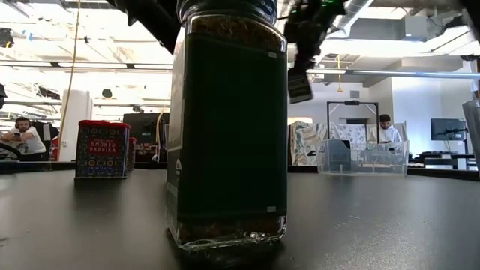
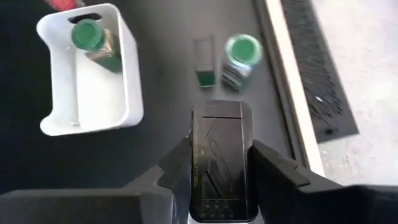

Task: Sort spices by type
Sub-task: Put the top left black seasoning can into the transparent bin

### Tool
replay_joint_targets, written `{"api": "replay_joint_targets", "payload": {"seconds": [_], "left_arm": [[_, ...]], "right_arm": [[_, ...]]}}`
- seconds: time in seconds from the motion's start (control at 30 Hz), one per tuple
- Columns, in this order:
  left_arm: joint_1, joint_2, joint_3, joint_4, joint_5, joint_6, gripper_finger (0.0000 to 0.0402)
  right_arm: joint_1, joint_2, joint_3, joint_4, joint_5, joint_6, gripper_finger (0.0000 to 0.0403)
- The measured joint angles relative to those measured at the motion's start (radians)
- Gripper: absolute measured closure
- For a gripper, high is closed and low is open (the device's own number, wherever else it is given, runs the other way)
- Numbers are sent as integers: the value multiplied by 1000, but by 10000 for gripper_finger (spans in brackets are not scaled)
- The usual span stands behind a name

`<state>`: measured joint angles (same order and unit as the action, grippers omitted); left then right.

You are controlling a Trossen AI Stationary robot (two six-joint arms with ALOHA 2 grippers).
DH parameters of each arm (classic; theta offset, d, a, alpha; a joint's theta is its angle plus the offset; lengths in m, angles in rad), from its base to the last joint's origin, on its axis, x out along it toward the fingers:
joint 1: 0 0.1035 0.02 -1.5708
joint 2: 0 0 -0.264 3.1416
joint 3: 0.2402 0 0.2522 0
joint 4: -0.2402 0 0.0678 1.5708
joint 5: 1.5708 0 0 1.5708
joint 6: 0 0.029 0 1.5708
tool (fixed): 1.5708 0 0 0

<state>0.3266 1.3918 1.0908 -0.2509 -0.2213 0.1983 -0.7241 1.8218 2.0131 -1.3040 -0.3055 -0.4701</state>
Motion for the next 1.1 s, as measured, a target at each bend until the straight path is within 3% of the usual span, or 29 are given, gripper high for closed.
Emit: {"api": "replay_joint_targets", "payload": {"seconds": [0.27, 0.4, 0.57, 0.73, 1.1], "left_arm": [[37, 0, 0, 1, -5, 15, 152], [47, 0, 0, 1, -5, 40, 152], [56, 0, 0, 9, -5, 72, 152], [61, 0, 0, 39, -5, 121, 152], [62, 0, 0, 41, -5, 208, 152]], "right_arm": [[-146, -381, -457, 227, 36, 82, 242], [-178, -573, -688, 296, 126, 108, 240], [-183, -737, -898, 421, 155, 163, 233], [-182, -763, -969, 472, 207, 102, 237], [-182, -598, -970, 445, 291, 17, 232]]}}
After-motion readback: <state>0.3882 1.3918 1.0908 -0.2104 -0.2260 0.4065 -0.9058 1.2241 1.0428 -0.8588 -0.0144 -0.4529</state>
